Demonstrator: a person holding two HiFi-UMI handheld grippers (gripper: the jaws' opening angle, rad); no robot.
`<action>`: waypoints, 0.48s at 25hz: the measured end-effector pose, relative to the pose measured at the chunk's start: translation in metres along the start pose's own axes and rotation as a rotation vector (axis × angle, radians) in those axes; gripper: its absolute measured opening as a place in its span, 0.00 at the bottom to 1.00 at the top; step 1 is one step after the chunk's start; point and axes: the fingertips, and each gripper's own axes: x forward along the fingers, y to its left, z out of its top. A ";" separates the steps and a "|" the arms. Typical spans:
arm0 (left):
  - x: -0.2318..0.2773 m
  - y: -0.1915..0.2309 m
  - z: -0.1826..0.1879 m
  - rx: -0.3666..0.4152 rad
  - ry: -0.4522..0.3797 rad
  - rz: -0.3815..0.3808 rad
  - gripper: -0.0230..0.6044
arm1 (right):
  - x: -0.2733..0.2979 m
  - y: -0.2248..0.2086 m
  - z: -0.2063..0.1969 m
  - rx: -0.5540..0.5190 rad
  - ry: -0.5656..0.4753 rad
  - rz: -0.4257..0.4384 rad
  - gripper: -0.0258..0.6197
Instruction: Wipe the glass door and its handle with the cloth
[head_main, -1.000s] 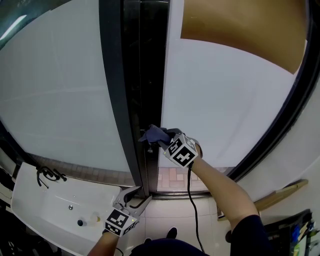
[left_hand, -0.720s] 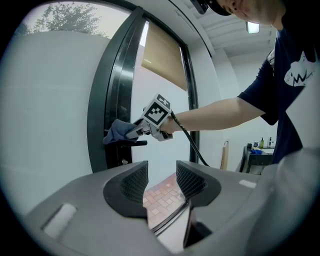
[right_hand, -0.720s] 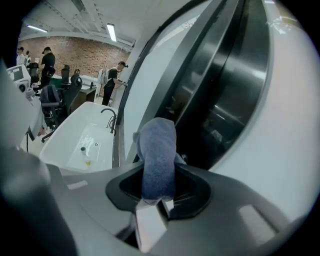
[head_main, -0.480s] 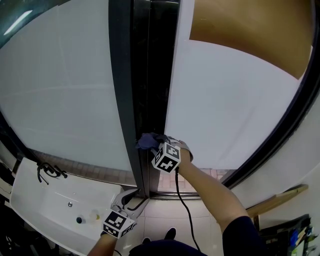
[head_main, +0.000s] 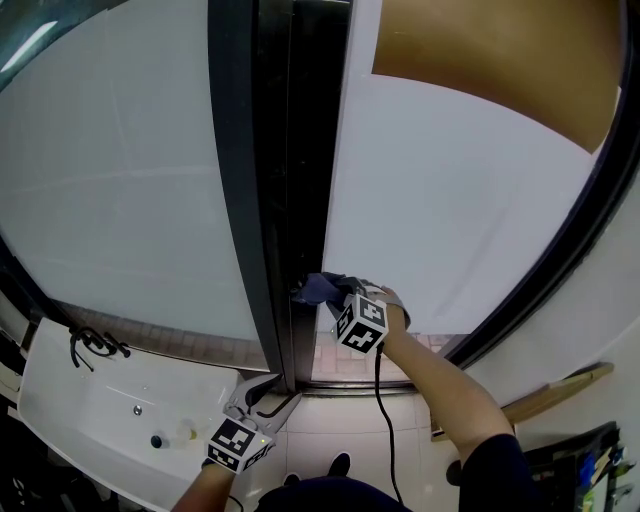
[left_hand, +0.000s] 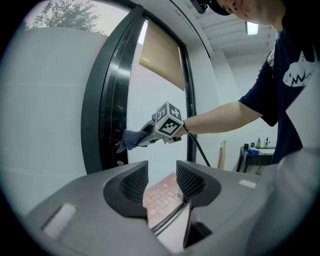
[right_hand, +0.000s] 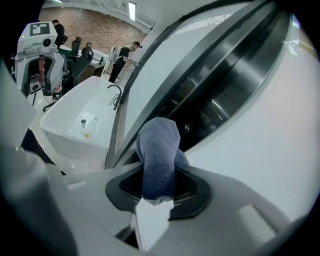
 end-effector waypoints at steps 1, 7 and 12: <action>0.001 -0.001 0.000 0.000 0.001 -0.005 0.31 | -0.002 -0.002 -0.007 0.006 0.008 -0.005 0.21; 0.005 -0.004 0.003 0.008 -0.002 -0.024 0.31 | -0.013 -0.017 -0.047 0.052 0.075 -0.039 0.21; 0.002 -0.003 0.002 0.005 -0.004 -0.022 0.31 | -0.029 -0.021 -0.032 0.041 0.016 -0.078 0.21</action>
